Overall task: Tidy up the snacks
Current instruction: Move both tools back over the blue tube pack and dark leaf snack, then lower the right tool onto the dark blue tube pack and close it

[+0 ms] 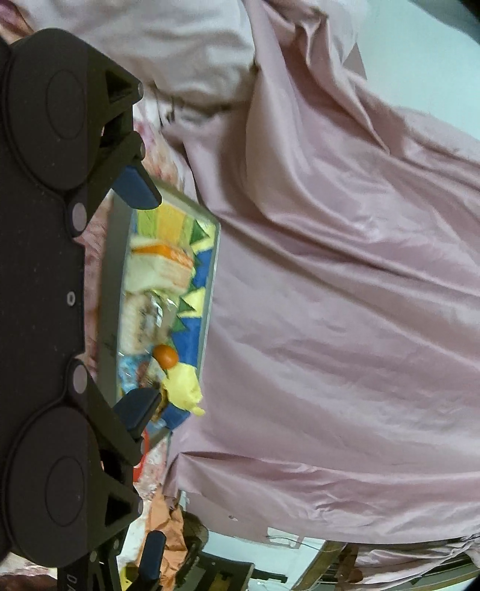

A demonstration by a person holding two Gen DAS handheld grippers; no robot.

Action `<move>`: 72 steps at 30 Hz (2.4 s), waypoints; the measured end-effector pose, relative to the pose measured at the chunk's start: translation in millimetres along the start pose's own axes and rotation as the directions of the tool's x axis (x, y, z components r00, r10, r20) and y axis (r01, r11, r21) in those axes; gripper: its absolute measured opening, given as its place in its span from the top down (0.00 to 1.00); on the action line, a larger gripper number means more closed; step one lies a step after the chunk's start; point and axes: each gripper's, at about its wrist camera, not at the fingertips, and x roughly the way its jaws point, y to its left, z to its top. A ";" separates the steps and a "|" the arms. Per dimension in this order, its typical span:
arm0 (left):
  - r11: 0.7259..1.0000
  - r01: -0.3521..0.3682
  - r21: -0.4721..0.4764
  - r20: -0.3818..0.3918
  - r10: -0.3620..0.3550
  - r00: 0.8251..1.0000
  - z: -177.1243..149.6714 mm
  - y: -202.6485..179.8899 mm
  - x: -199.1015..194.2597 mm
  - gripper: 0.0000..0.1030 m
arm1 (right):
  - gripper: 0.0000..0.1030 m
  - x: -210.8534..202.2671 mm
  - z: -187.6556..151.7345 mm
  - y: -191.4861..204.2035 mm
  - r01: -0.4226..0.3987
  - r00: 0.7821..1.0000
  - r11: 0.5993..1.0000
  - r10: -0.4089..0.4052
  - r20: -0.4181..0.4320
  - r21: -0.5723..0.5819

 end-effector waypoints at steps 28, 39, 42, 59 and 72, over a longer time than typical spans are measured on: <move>0.995 -0.070 0.065 -0.201 0.081 0.976 -95.4 53.2 -72.0 0.01 | 0.00 -53.8 -68.3 112.2 -0.093 0.958 0.993 0.070 -0.277 -0.068; 0.992 -0.078 0.100 -0.183 0.096 0.978 -109.1 66.2 -50.5 0.01 | 0.00 -26.3 -76.2 112.4 -0.110 0.936 0.990 0.074 -0.343 -0.087; 0.993 -0.070 0.092 -0.175 0.085 0.981 -111.2 70.4 -42.3 0.01 | 0.00 -15.9 -79.3 110.6 -0.134 0.924 0.984 0.083 -0.373 -0.114; 1.000 -0.022 0.016 -0.139 0.024 0.990 -98.0 95.1 43.7 0.01 | 0.03 80.9 -58.1 106.6 -0.183 0.922 0.933 0.054 -0.383 -0.309; 1.000 0.027 0.000 -0.172 -0.026 0.985 -101.0 106.5 55.4 0.01 | 0.35 143.6 -80.0 132.1 -0.217 0.906 0.866 0.008 -0.424 -0.449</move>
